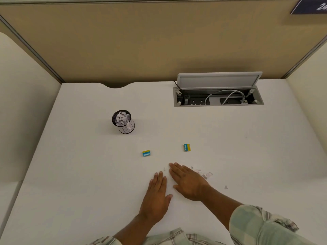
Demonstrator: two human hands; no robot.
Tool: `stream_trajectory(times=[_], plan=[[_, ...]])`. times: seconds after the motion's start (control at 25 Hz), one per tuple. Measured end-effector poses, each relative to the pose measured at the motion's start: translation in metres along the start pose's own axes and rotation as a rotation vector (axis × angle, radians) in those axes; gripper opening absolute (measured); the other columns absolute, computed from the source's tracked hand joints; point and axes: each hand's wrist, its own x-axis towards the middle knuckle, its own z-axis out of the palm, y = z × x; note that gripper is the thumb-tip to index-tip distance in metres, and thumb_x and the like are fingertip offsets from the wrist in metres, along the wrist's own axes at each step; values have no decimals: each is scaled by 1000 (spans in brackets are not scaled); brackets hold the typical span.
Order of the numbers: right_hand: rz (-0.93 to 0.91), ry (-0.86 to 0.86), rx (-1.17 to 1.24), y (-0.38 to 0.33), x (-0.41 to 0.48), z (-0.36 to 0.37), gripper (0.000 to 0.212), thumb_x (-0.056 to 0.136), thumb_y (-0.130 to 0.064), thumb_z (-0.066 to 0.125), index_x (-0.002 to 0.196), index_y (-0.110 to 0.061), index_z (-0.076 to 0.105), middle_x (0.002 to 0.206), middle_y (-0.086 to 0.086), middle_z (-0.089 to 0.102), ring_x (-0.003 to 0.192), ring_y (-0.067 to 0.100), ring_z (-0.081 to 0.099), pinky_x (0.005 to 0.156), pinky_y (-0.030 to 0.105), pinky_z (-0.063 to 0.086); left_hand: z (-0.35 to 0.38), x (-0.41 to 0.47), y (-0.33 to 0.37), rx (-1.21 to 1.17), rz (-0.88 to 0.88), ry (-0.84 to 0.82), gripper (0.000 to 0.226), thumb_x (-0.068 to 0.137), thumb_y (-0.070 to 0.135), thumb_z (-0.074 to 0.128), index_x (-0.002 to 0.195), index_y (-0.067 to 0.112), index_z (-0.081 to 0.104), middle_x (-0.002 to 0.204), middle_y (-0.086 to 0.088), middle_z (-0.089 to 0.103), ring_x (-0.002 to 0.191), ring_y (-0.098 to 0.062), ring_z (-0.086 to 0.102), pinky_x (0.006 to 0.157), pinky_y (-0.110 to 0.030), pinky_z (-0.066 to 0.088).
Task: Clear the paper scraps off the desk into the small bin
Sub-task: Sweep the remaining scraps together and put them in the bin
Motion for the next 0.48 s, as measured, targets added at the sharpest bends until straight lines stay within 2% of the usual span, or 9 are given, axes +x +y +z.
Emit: stream_trajectory(times=[0.12,0.24,0.28,0.36,0.44,0.48], plan=[[29,4,-3,7,-28,14,69,104,-53,17,161,-21,-5,163,-6,-22,156,16,-10,118,32,-13,10,-7,13,29,47,-59,75,104,54,23,162,14,-4,167,-1,-23,157,-21,-18,125,-32,-14],[72,78,77,3,-44,15,61,106,-47,20,162,-24,6,169,-4,-5,157,16,1,120,32,-10,11,-10,21,-56,38,-40,75,104,53,28,162,15,-2,170,-1,-16,158,-17,-15,126,-29,-10],[117,159,137,2,-48,11,57,107,-42,24,161,-24,16,170,-2,8,157,17,10,122,31,-3,9,-8,22,-125,13,-8,74,105,51,33,163,15,3,171,1,-9,158,-14,-10,126,-25,-6],[304,358,271,8,-60,4,49,106,-32,37,153,-21,40,162,2,36,149,21,35,122,32,23,1,-4,21,-248,-55,91,69,105,45,42,162,15,15,172,3,8,159,-11,6,125,-20,2],[535,475,354,24,-75,-2,40,102,-25,46,140,-18,55,146,5,52,132,26,52,108,37,45,-10,3,16,-280,-109,177,67,104,39,50,160,14,24,169,2,20,157,-12,17,125,-21,10],[654,481,370,34,-84,-3,37,101,-24,48,136,-17,58,138,7,53,125,28,55,99,39,51,-15,8,14,-269,-118,187,67,103,38,51,160,14,24,169,1,21,157,-13,17,125,-22,12]])
